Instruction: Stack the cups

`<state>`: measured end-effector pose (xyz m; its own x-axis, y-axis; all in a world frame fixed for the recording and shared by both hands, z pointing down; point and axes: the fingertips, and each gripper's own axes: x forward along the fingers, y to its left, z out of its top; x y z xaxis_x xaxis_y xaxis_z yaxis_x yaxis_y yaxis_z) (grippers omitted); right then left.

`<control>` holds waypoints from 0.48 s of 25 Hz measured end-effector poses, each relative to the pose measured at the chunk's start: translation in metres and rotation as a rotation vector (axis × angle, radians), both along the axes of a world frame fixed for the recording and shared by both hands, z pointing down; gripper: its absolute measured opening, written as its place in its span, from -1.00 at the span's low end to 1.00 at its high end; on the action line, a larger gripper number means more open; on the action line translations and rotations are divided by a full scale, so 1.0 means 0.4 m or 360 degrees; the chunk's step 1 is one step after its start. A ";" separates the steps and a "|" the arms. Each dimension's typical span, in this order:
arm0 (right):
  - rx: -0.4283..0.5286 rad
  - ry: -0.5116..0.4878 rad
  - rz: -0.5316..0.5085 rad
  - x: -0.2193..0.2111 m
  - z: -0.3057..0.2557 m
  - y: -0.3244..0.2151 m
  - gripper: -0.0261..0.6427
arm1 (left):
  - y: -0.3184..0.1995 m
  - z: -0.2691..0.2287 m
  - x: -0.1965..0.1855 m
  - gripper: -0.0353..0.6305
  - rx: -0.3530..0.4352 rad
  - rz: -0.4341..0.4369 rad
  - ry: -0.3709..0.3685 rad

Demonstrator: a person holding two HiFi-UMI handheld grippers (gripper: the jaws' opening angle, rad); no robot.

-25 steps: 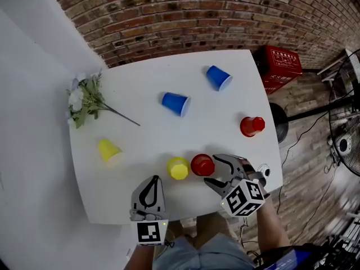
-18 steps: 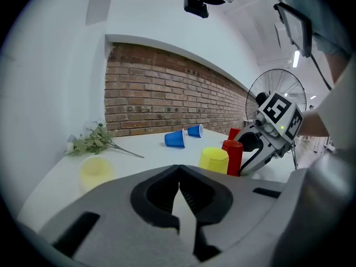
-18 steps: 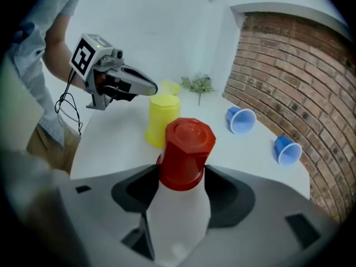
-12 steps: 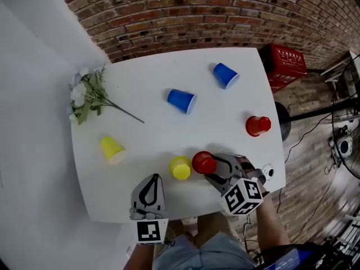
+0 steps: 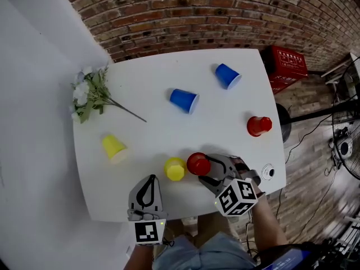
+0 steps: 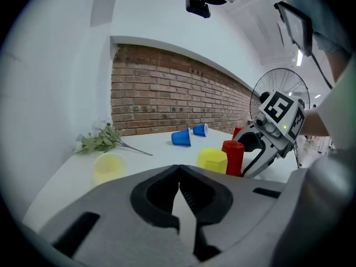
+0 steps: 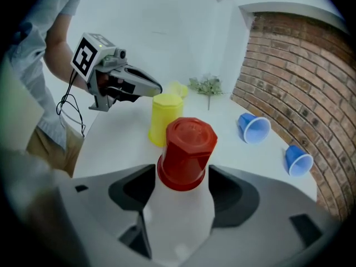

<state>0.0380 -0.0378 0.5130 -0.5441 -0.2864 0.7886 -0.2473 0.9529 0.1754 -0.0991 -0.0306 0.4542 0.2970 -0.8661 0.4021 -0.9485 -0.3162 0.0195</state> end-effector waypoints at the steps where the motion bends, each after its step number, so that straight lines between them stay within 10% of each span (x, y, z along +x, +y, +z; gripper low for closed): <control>1: -0.0013 -0.0006 0.0012 0.005 -0.001 0.000 0.03 | 0.002 0.000 -0.002 -0.88 -0.0002 -0.0009 0.0004; 12: 0.0074 -0.0098 0.0650 0.314 -0.058 -0.100 0.08 | 0.001 -0.004 -0.004 -0.88 0.0038 -0.0039 -0.0044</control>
